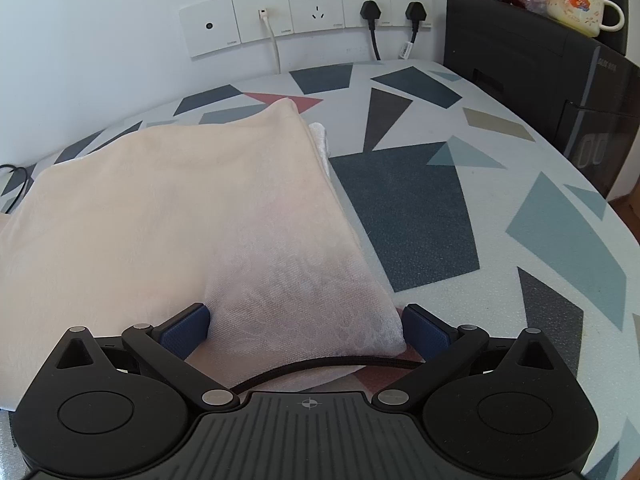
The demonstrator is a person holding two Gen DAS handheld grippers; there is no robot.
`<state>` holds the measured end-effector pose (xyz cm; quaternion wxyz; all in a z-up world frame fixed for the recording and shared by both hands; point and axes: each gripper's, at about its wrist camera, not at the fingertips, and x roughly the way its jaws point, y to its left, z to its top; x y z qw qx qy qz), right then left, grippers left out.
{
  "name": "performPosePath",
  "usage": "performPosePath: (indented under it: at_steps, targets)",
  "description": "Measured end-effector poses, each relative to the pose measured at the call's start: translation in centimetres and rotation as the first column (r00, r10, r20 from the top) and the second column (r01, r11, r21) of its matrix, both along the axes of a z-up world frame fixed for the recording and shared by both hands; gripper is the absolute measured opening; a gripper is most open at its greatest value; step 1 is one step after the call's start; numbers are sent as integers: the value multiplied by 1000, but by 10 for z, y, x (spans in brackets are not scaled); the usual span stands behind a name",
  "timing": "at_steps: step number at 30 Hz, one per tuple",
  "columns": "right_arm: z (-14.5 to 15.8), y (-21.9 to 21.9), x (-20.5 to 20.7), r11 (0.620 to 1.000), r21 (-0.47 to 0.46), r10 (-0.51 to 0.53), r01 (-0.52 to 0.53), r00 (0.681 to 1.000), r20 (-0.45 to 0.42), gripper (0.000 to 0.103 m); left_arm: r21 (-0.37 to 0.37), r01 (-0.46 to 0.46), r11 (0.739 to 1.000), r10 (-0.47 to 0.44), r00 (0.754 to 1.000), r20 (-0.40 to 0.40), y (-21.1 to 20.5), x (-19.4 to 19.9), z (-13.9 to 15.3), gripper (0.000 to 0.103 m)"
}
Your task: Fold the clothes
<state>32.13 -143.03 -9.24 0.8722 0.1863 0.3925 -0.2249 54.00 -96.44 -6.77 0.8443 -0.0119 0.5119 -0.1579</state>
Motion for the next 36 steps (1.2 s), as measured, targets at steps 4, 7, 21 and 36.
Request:
performPosePath:
  at_steps: [4,7,21,36]
  targets:
    - [0,0,0,1000,3,2,-2,1000,-4,102,11,53,999,-53,999,-8,-6,6,0,103]
    - [0,0,0,1000,4,3,-3,1000,-4,102,23,99,995,-99,995,-4,-14,11,-1,103]
    - [12,-21,11,993,61,98,-98,995,-10,102,38,125,991,-127,991,43,-38,15,-4,102]
    - [4,-71,88,955,123,269,-268,963,14,102,52,101,994,-105,992,73,-44,11,-6,103]
